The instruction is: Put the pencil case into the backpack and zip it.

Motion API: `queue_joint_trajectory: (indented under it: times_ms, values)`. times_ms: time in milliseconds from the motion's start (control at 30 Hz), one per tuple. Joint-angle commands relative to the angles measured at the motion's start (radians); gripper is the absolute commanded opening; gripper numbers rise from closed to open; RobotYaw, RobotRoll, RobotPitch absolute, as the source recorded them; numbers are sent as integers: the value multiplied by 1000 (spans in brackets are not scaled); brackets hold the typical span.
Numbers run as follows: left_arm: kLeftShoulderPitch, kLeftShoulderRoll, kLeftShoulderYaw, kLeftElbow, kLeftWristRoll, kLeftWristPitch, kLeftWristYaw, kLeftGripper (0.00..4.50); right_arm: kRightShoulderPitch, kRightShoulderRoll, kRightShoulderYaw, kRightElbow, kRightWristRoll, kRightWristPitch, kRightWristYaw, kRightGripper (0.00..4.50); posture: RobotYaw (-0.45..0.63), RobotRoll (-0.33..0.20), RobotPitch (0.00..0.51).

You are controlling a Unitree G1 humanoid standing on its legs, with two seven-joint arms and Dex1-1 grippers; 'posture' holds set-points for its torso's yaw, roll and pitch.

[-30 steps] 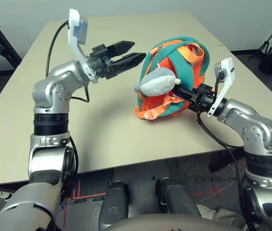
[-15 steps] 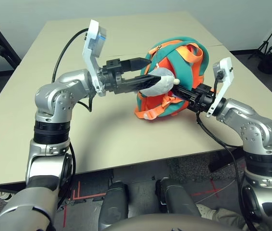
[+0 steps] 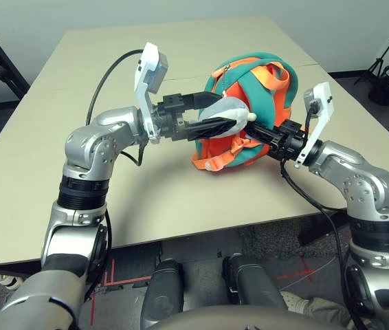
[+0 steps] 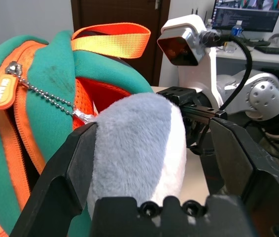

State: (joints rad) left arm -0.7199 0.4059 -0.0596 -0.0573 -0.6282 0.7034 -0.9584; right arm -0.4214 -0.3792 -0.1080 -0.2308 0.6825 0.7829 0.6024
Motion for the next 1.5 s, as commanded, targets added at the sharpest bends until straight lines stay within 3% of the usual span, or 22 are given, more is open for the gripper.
queue_joint_trajectory:
  times_ms: [33, 267, 300, 400, 667, 733, 900, 1033, 1267, 1500]
  values:
    - [28, -11, -23, 40, 35, -33, 0, 4500, -14, 6, 17, -16, 9, -11, 13, 100, -55, 0, 45]
    - [38, -16, -29, 65, 52, -53, -8, 4500, -6, 10, 15, -24, 14, -11, 7, 100, -54, 0, 50]
    - [37, -18, -27, 68, 52, -52, -7, 4331, -5, 10, 15, -25, 14, -11, 7, 100, -54, 0, 50]
    - [37, -23, -22, 73, 46, -49, -8, 3557, -4, 11, 14, -26, 14, -11, 5, 100, -54, 0, 51]
    - [23, -12, 0, 78, 43, -55, -12, 676, -5, 13, 15, -19, 12, -14, 7, 100, -45, 0, 52]
    - [19, -9, 13, 70, 32, -49, -11, 344, -6, 13, 16, -14, 10, -17, 9, 100, -41, 0, 53]
    - [15, -13, 66, 52, -27, -28, -7, 298, -11, 15, 23, 2, 2, -26, 15, 100, -29, 0, 51]
    - [22, 26, 99, 26, -53, 3, -9, 297, -18, 15, 28, 13, 1, -31, 21, 100, -13, 0, 51]
    - [78, 109, 135, 17, -44, 8, -10, 296, -45, 16, 42, 54, -8, -43, 43, 100, 18, 0, 50]
    - [128, 132, 156, -14, -54, 15, 13, 296, -65, 22, 50, 77, -20, -48, 59, 100, 32, 0, 52]
